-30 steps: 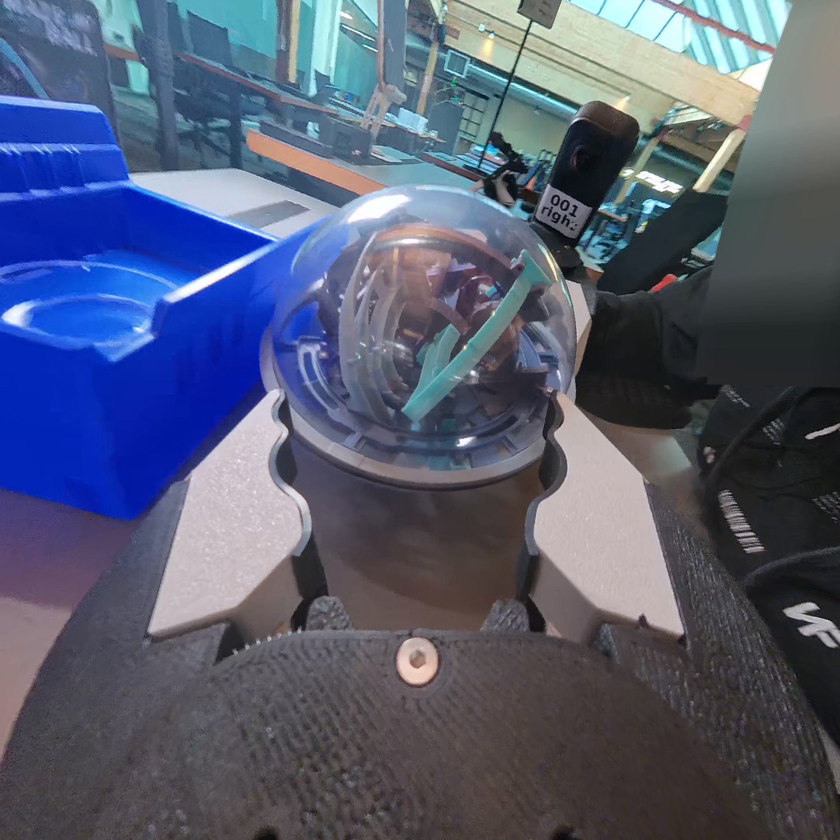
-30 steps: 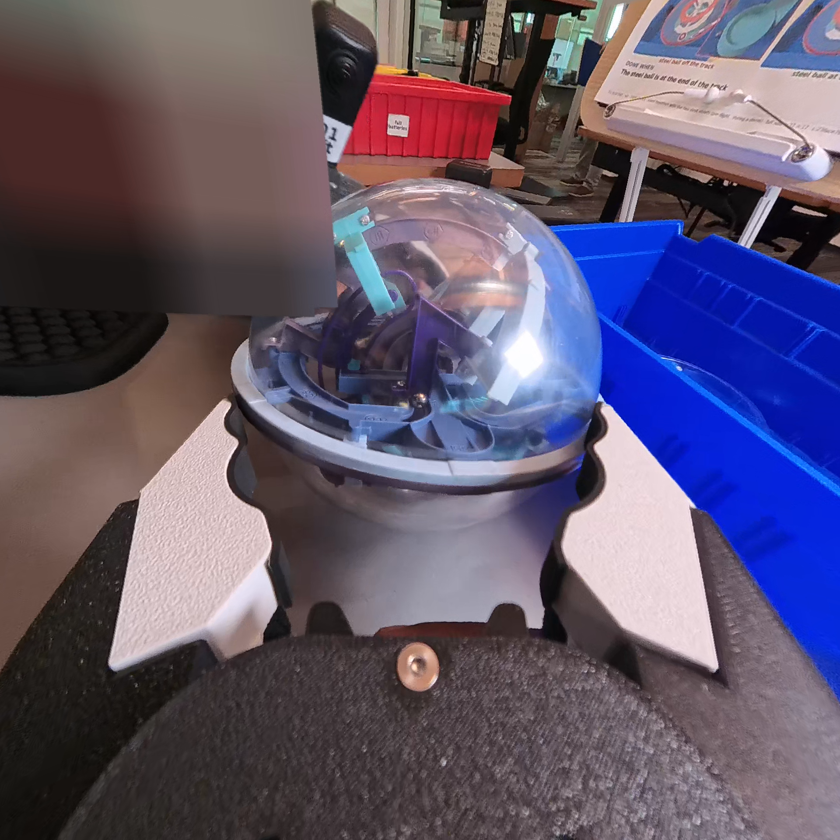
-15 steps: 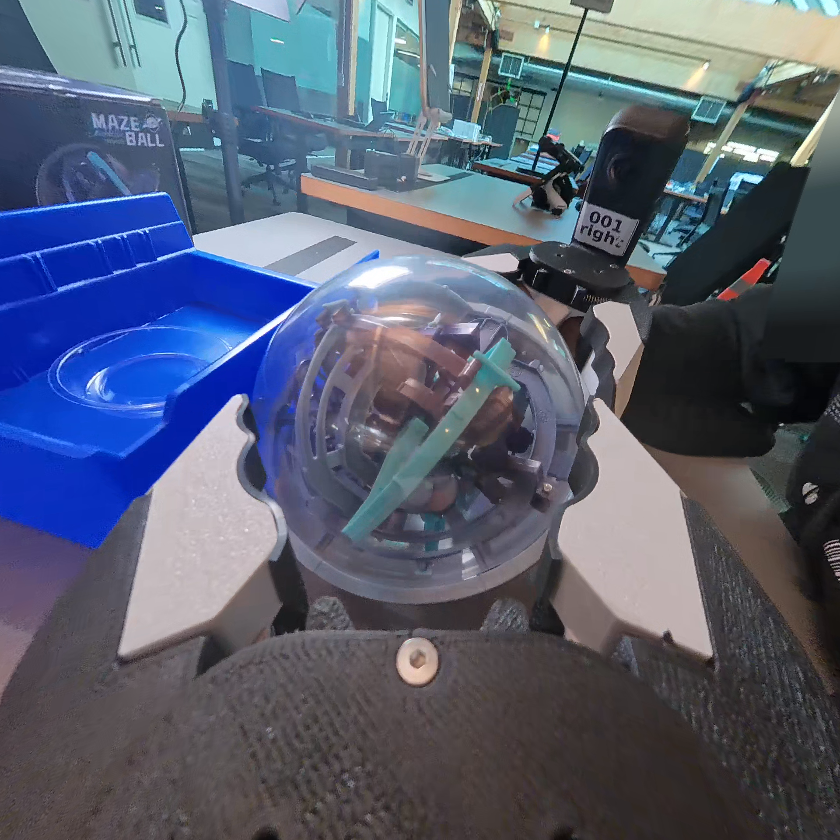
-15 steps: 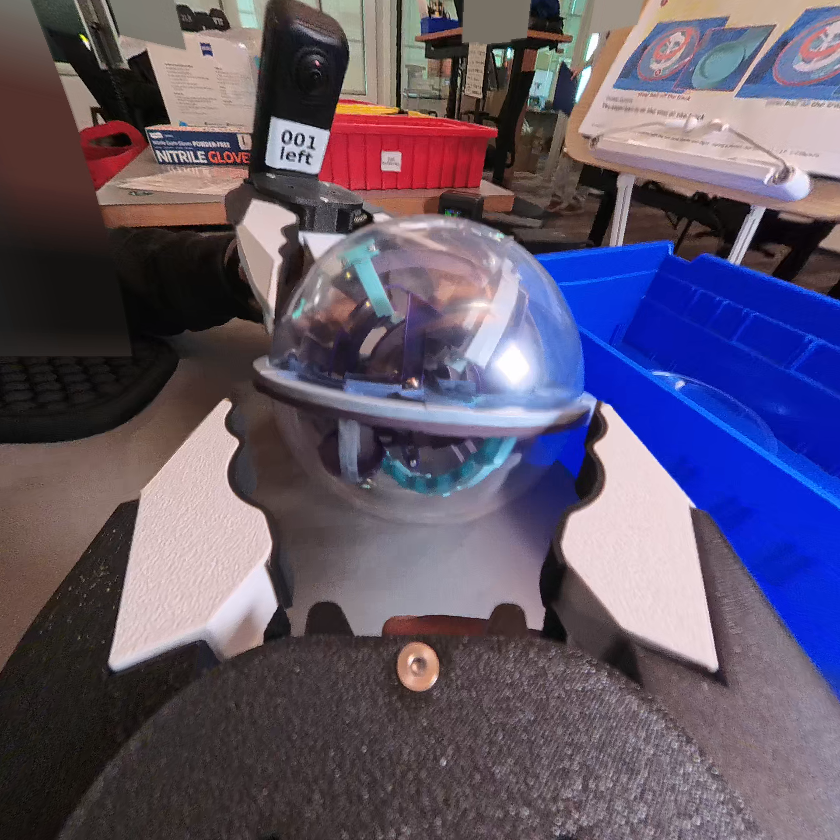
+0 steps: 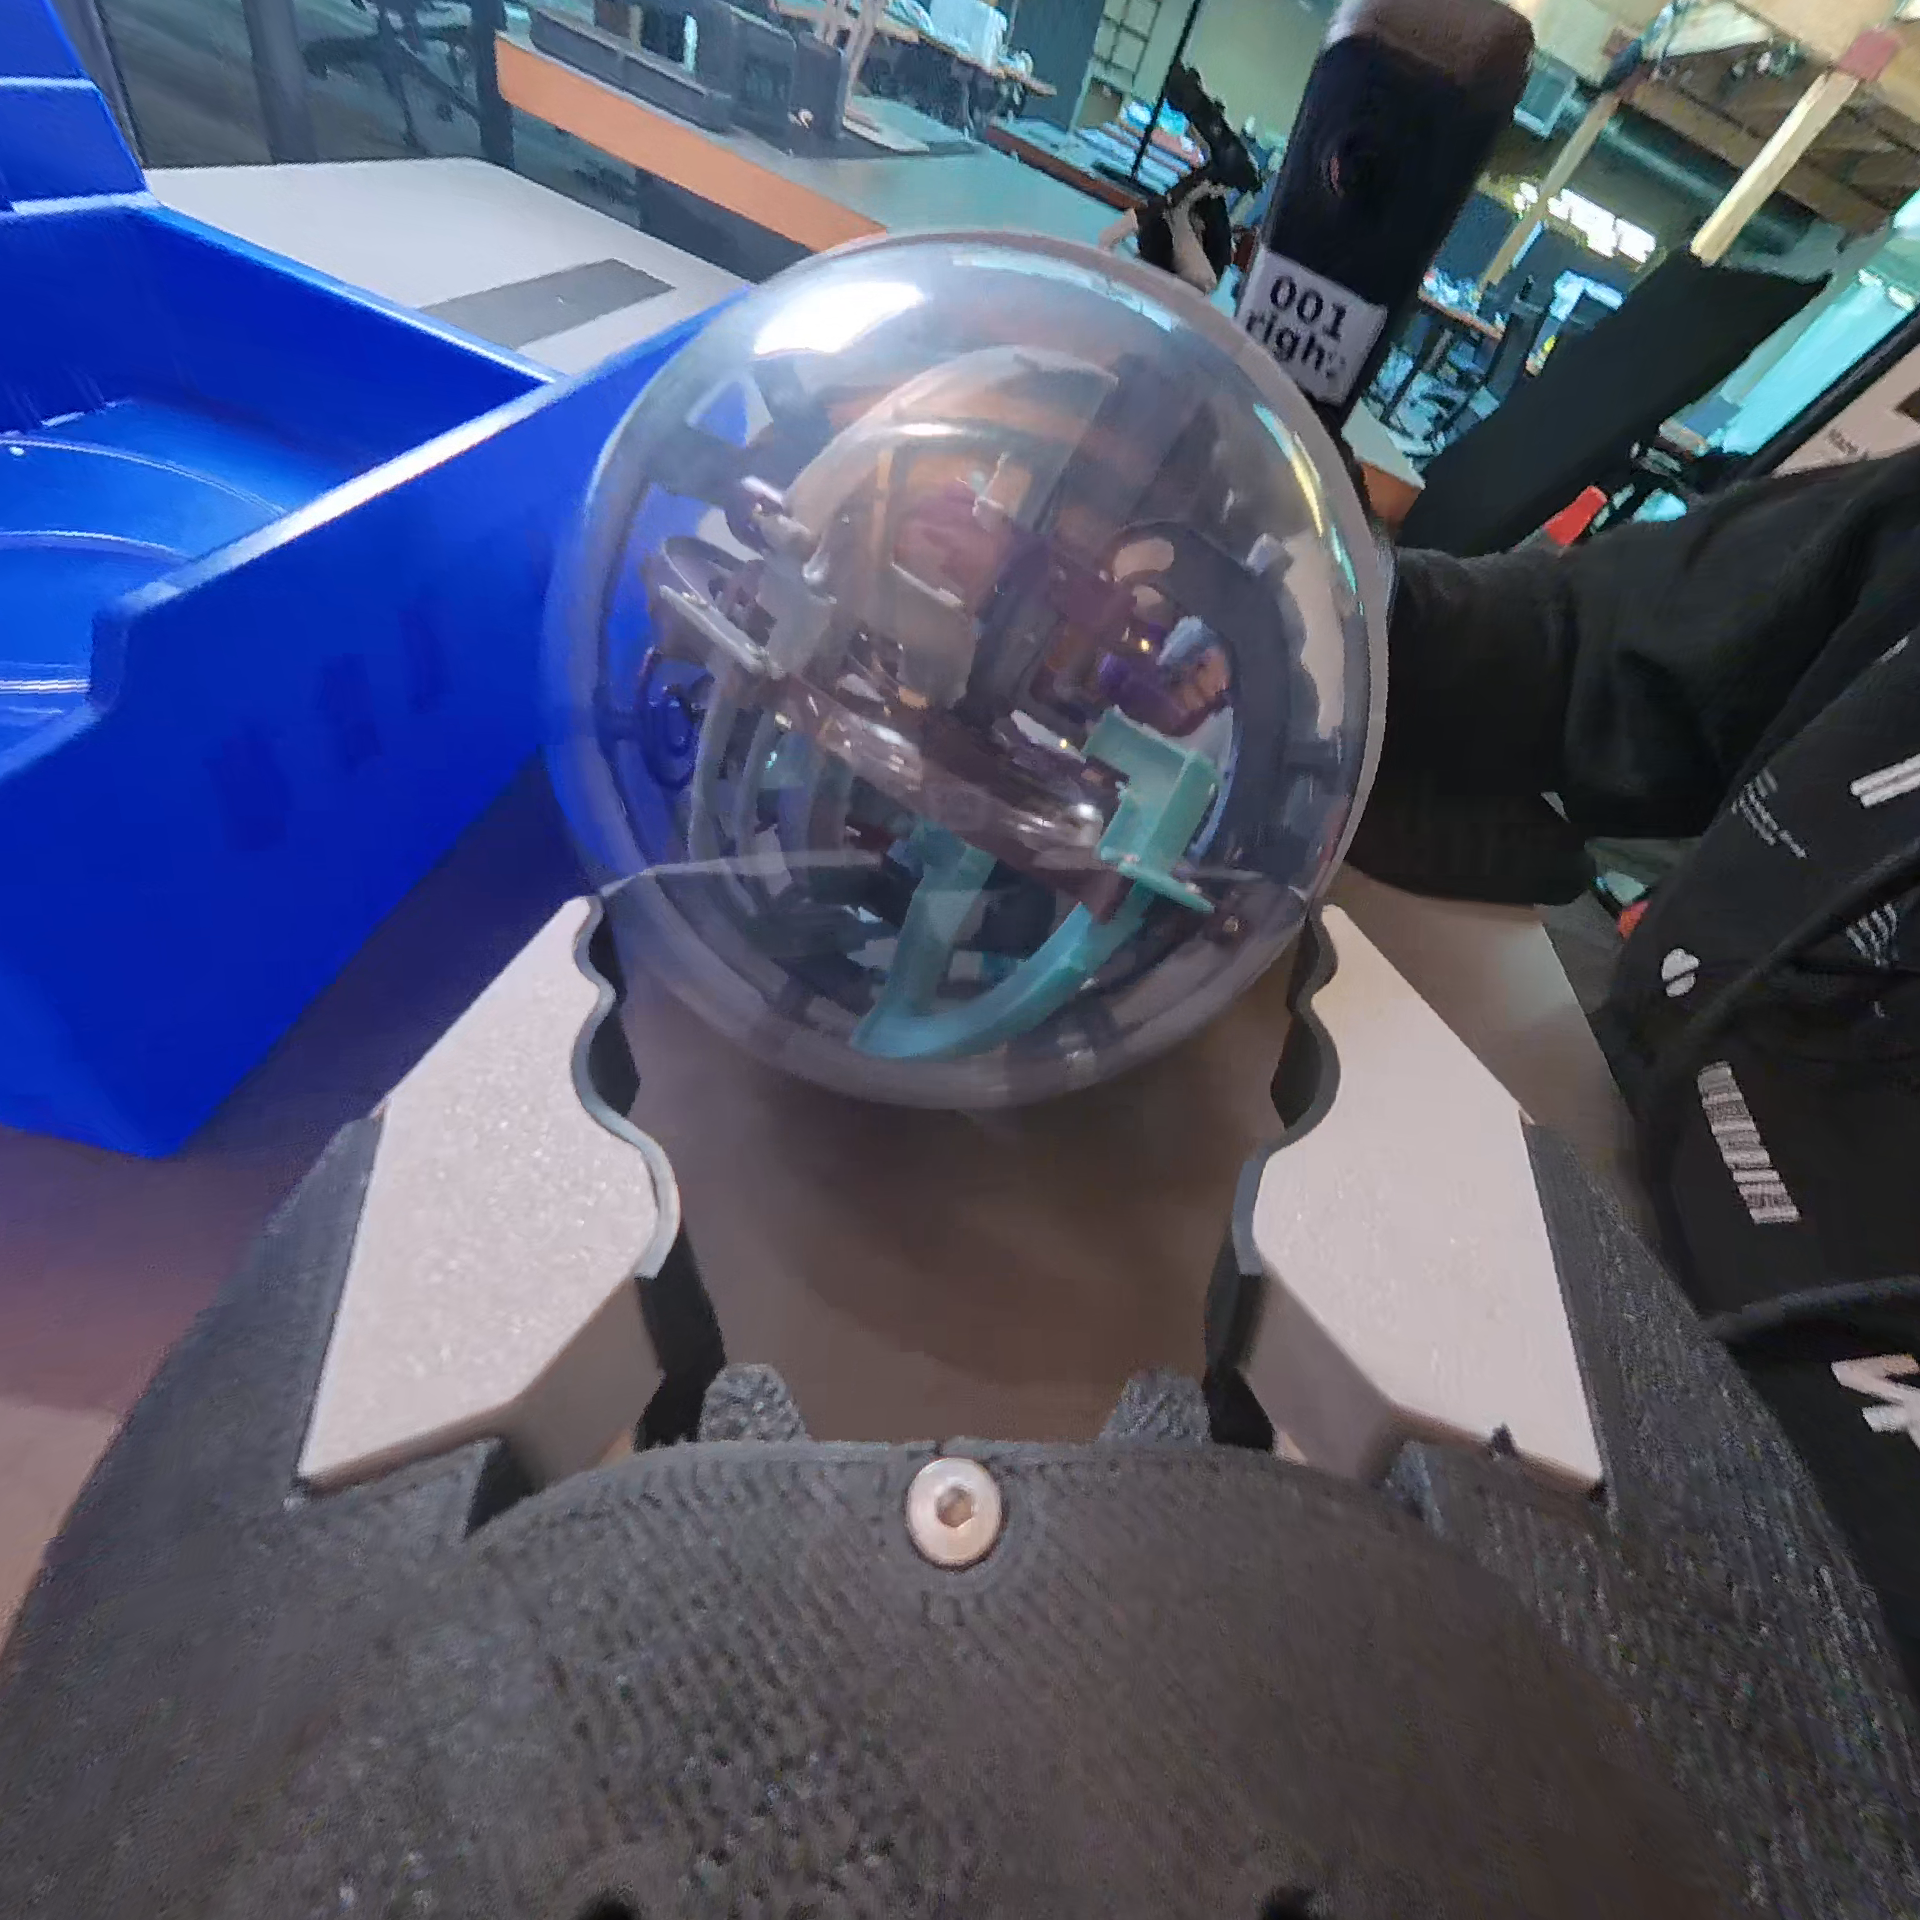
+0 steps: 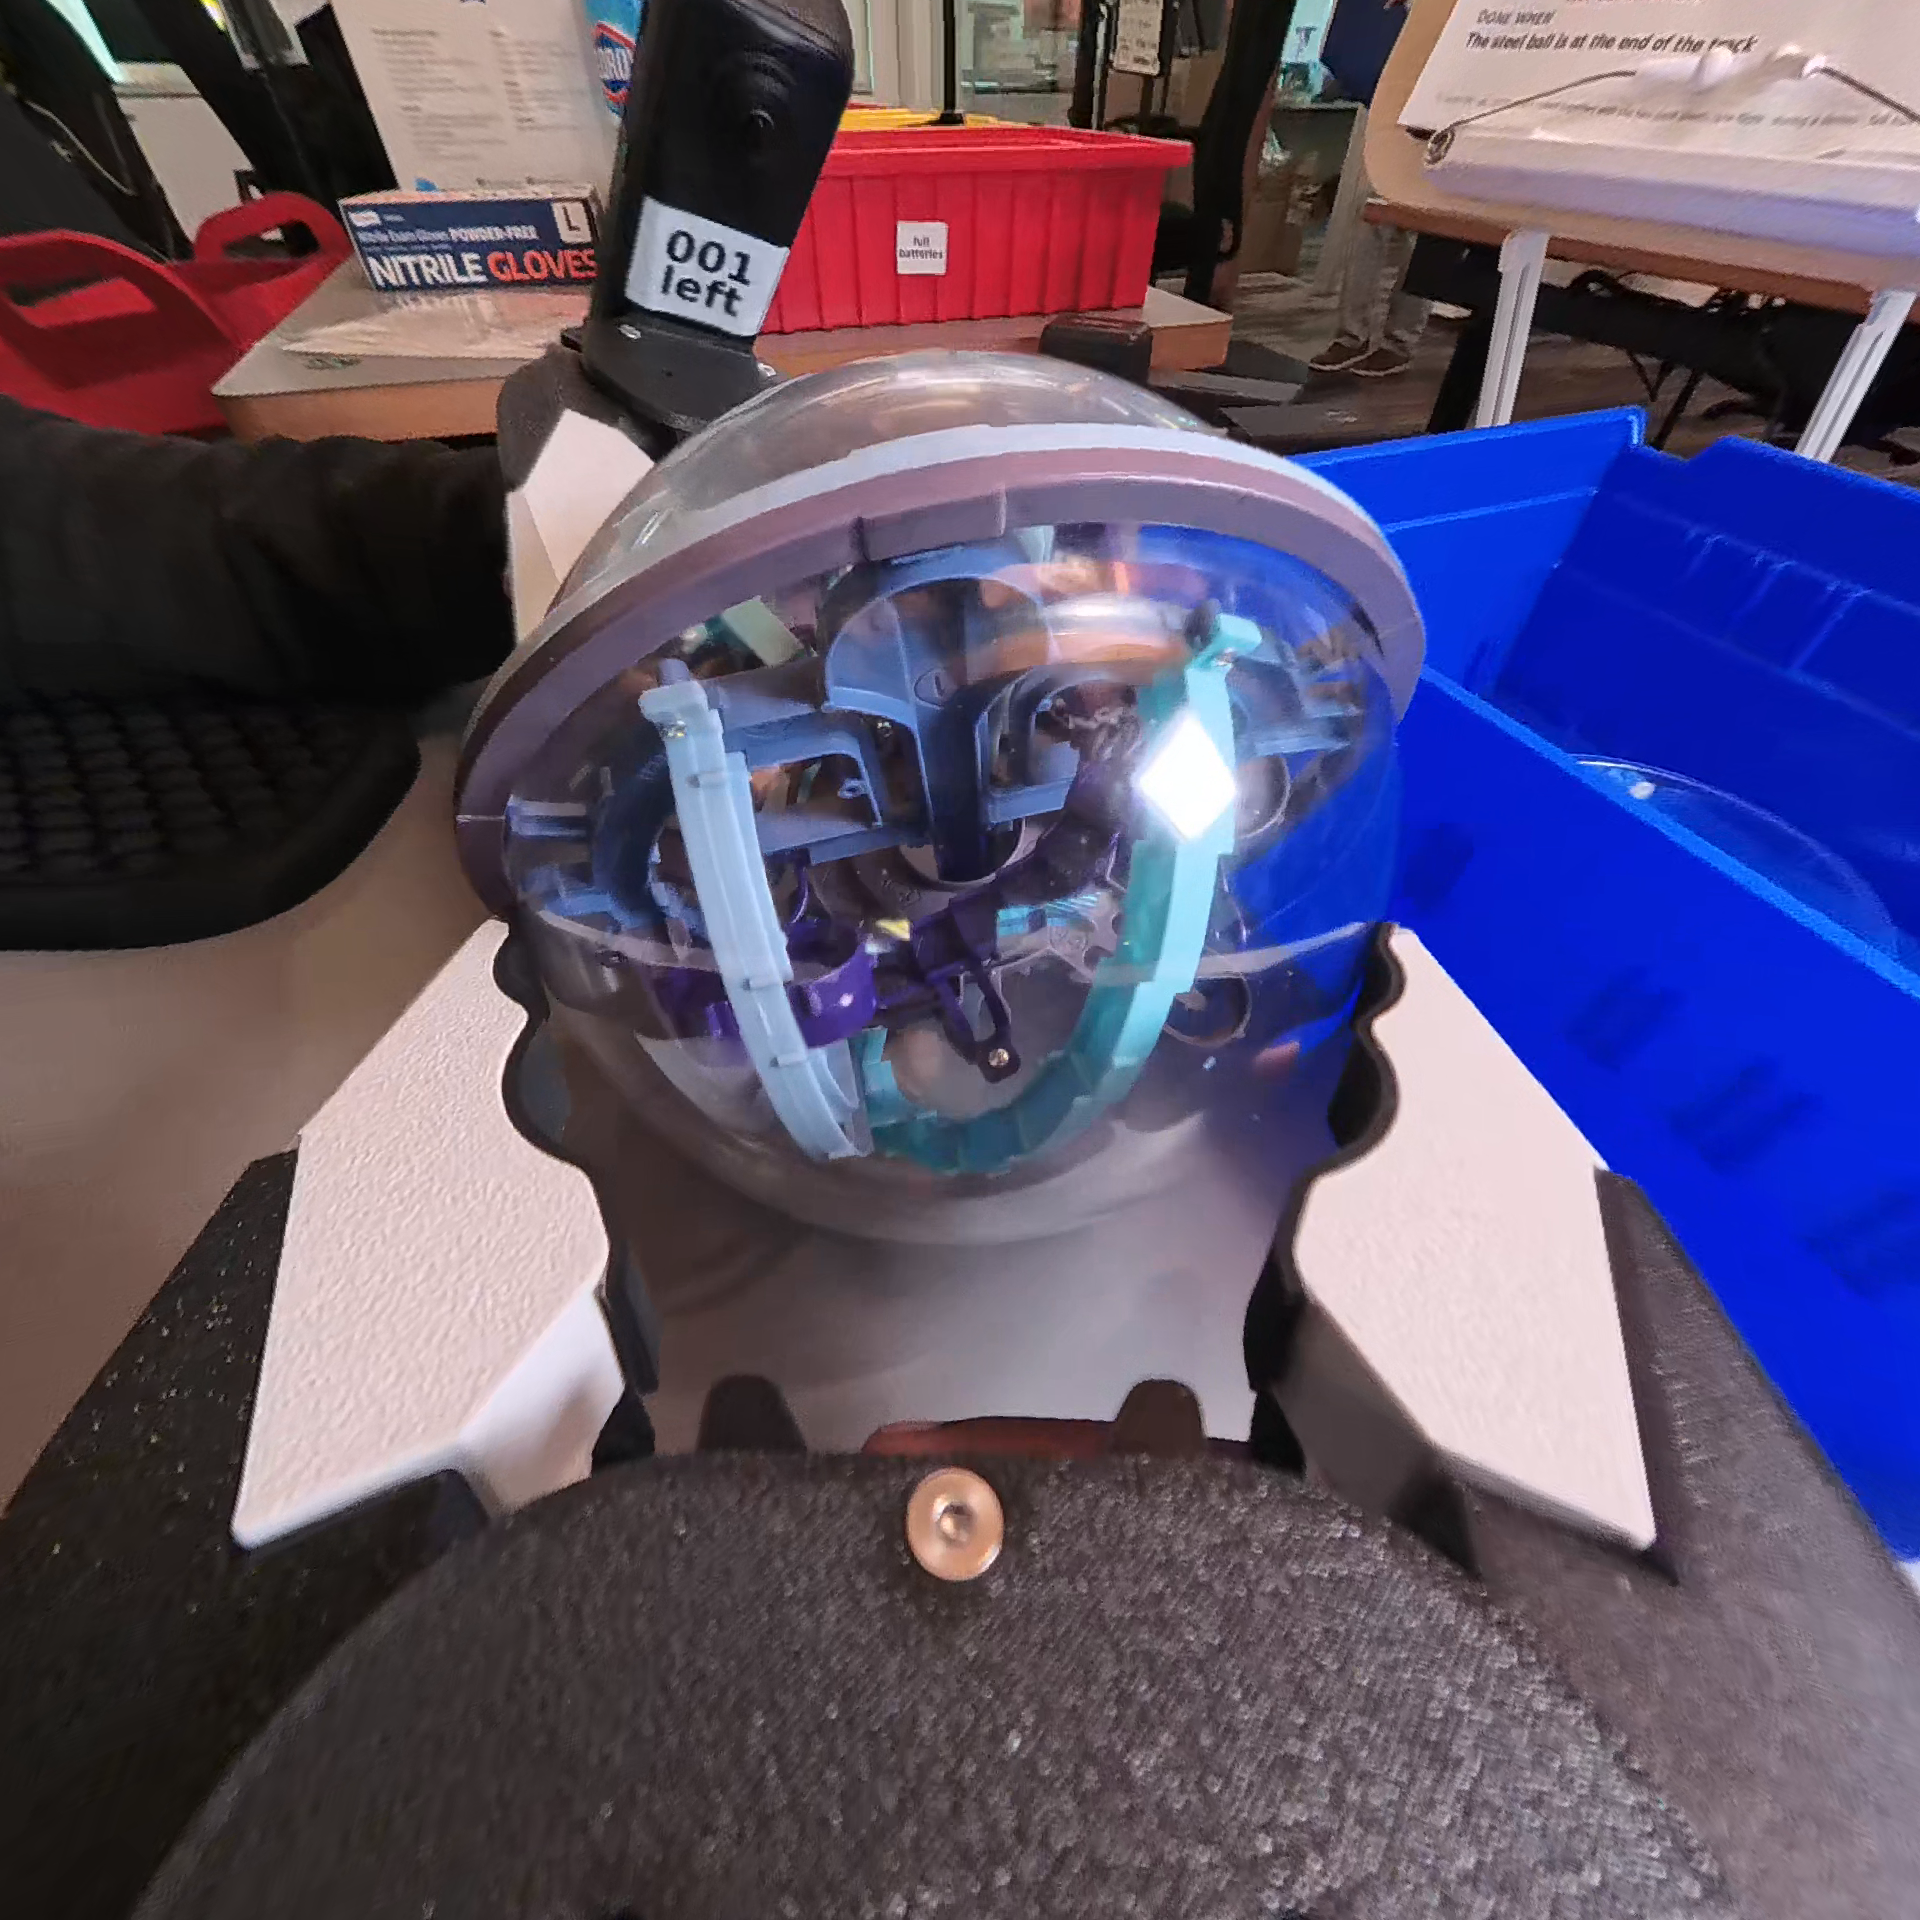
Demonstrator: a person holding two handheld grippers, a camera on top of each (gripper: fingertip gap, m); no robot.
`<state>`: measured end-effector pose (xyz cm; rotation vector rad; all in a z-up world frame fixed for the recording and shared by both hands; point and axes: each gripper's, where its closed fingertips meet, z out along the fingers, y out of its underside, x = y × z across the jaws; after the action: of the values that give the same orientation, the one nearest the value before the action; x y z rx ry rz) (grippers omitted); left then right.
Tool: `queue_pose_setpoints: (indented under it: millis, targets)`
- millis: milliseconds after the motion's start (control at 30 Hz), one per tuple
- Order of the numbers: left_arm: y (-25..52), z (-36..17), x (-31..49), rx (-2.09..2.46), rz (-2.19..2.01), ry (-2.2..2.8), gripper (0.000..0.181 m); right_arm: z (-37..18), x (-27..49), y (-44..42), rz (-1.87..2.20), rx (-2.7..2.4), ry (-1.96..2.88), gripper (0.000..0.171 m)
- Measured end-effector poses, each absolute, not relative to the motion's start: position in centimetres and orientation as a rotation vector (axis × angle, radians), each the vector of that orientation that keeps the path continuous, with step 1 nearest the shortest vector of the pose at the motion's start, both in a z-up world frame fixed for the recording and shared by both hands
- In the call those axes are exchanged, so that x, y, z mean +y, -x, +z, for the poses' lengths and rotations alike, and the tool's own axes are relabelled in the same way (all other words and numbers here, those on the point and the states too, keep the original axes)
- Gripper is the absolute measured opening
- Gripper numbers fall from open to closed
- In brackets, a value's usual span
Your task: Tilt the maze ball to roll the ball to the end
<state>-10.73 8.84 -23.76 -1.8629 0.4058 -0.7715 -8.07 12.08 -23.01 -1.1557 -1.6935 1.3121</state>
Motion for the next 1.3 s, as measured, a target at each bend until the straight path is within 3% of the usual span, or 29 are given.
queue_pose_setpoints:
  millis: [267,467,733,933,1300]
  targets:
    - [11.4,-20.1,10.3,0.585,-0.598,1.706,0.141,-22.9,12.3,8.1,1.326,-1.697,1.149,0.147]
    - [10.2,-21.1,10.7,0.589,-0.681,1.678,0.143,-22.2,11.8,8.4,1.335,-1.693,1.146,0.146]
    - [11.4,-21.5,10.3,0.422,-0.763,1.662,0.136,-20.7,13.3,7.6,1.237,-1.606,1.281,0.143]
    - [11.1,-22.1,10.6,0.405,-0.758,1.679,0.13,-23.1,11.7,6.1,1.179,-1.487,1.64,0.148]
    - [8.5,-24.7,8.9,0.443,-0.783,1.825,0.125,-21.1,12.7,6.6,1.019,-1.646,1.491,0.144]
